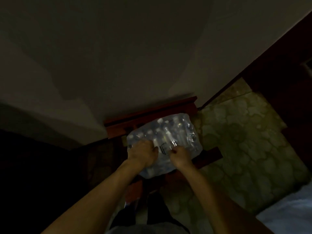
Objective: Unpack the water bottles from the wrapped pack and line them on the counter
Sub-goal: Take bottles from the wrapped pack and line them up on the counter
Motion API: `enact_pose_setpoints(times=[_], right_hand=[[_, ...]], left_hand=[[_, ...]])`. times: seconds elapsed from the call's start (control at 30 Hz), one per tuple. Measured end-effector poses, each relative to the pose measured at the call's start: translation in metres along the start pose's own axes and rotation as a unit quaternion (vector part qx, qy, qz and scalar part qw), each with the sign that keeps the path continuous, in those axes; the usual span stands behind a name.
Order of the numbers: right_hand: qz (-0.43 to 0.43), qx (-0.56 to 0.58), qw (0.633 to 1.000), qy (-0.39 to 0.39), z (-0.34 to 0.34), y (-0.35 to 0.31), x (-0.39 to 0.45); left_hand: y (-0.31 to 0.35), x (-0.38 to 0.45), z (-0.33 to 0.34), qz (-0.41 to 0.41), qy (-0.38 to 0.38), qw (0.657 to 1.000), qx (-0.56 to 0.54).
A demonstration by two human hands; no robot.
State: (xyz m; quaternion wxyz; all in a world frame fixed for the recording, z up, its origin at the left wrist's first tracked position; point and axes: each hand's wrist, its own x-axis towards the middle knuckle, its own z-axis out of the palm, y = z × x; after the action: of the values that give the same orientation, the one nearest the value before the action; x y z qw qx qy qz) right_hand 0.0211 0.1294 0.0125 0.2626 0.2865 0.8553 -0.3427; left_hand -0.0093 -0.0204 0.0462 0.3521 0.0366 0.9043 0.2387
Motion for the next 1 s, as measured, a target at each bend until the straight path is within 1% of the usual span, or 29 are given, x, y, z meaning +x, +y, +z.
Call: enact_pose_setpoints(times=[0.1, 0.23, 0.3, 0.33, 0.4, 0.5, 0.6, 0.67, 0.73, 0.77, 0.8, 0.83, 0.87, 0.9, 0.97, 1.0], right_hand=[[0.016, -0.021, 0.998, -0.049, 0.011, 0.014, 0.021], [0.015, -0.064, 0.992, -0.11, 0.016, 0.025, 0.059], [0.01, -0.054, 0.988, -0.141, 0.021, 0.028, 0.076], [0.004, -0.052, 0.988, -0.142, 0.027, 0.033, 0.087], [-0.004, -0.065, 0.991, -0.121, 0.029, 0.037, 0.101], [-0.005, -0.131, 0.987, -0.088, 0.027, 0.043, 0.116], [-0.012, -0.144, 0.989, -0.036, 0.043, 0.059, 0.128], [0.003, -0.127, 0.991, -0.043, 0.061, 0.077, 0.137], [0.043, -0.107, 0.992, -0.044, 0.065, 0.085, 0.139], [0.042, -0.099, 0.993, -0.055, 0.062, 0.082, 0.134], [0.015, -0.097, 0.994, -0.048, 0.059, 0.078, 0.127], [-0.011, -0.096, 0.995, 0.002, 0.057, 0.077, 0.124], [-0.016, -0.096, 0.991, 0.088, 0.06, 0.079, 0.127], [-0.006, -0.094, 0.988, 0.124, 0.058, 0.074, 0.128], [-0.025, -0.112, 0.989, 0.095, 0.054, 0.07, 0.127], [-0.041, -0.103, 0.989, 0.095, 0.057, 0.077, 0.13]], left_hand=[[0.0, 0.01, 0.024, -0.013, -0.039, 0.999, -0.028], [0.01, 0.034, 0.05, -0.034, -0.046, 0.995, -0.076], [0.02, 0.049, 0.06, -0.046, -0.057, 0.991, -0.109], [0.025, 0.057, 0.065, -0.053, -0.064, 0.988, -0.127], [0.033, 0.073, 0.074, -0.065, -0.068, 0.984, -0.152], [0.038, 0.093, 0.087, -0.078, -0.079, 0.982, -0.151], [0.04, 0.108, 0.1, -0.105, -0.086, 0.979, -0.149], [0.041, 0.118, 0.111, -0.122, -0.098, 0.977, -0.147], [0.043, 0.126, 0.117, -0.137, -0.11, 0.972, -0.154], [0.045, 0.13, 0.117, -0.138, -0.115, 0.972, -0.154], [0.047, 0.133, 0.117, -0.14, -0.118, 0.97, -0.157], [0.048, 0.136, 0.117, -0.141, -0.121, 0.968, -0.167], [0.049, 0.139, 0.117, -0.142, -0.123, 0.966, -0.18], [0.049, 0.141, 0.118, -0.142, -0.122, 0.964, -0.188], [0.049, 0.144, 0.119, -0.147, -0.119, 0.963, -0.192], [0.05, 0.143, 0.12, -0.146, -0.116, 0.964, -0.189]])
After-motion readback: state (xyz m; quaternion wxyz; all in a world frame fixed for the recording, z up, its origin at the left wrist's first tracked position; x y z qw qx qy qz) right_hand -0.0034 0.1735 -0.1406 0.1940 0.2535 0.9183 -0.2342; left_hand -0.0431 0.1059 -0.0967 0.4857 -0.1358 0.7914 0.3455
